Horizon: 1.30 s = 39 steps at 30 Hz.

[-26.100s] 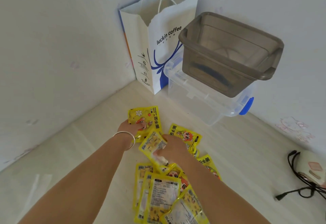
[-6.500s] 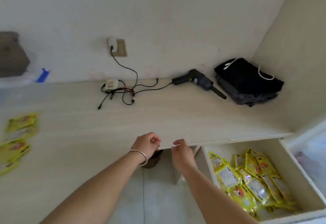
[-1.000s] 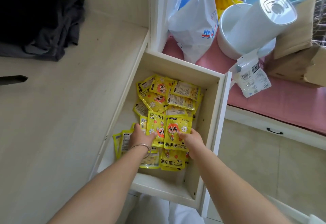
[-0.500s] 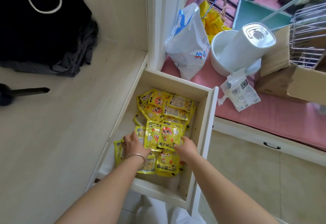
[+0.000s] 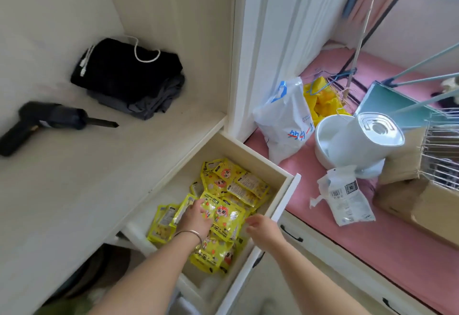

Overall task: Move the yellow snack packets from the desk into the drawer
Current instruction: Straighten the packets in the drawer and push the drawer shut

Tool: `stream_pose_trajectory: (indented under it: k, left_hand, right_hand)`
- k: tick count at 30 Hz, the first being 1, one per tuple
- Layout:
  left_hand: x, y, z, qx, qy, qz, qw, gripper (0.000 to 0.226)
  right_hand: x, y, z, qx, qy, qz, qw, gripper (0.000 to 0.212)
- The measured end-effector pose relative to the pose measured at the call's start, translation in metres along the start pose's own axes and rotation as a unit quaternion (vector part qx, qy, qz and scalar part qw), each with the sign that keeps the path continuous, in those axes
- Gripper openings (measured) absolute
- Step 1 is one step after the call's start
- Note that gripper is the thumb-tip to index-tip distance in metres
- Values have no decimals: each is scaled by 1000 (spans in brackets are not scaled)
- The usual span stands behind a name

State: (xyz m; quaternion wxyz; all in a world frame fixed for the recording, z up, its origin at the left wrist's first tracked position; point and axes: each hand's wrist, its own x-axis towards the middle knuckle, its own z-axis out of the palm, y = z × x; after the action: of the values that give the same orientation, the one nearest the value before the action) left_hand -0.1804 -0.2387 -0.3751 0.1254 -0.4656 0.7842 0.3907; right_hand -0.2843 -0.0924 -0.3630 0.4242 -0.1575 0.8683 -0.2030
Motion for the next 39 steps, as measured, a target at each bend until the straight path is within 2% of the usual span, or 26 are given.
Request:
stream_pose_trajectory:
  k: [5, 11, 16, 20, 24, 35, 39]
  left_hand:
    - [-33, 24, 39, -27, 31, -25, 999, 54]
    - [-56, 44, 91, -27, 8, -37, 999, 58]
    - [-58, 38, 107, 85, -47, -30, 995, 64]
    - [-63, 24, 113, 191, -103, -17, 976, 67]
    - [-65, 19, 116, 224, -75, 16, 971, 58]
    - [-61, 10, 119, 256, -44, 52, 964, 59]
    - [-58, 7, 118, 259, -35, 67, 963, 61]
  right_hand:
    - [-8, 25, -30, -124, -47, -93, 987, 38]
    - [-2, 56, -41, -280, -114, -185, 935, 58]
    - [6, 71, -41, -376, -122, -228, 890, 66]
    - [5, 87, -38, -429, -106, -258, 859, 77]
    - [2, 100, -35, -451, -87, -280, 843, 86]
    - [28, 82, -26, -449, -102, -330, 824, 90]
    - [34, 80, -10, -465, -90, -303, 827, 77]
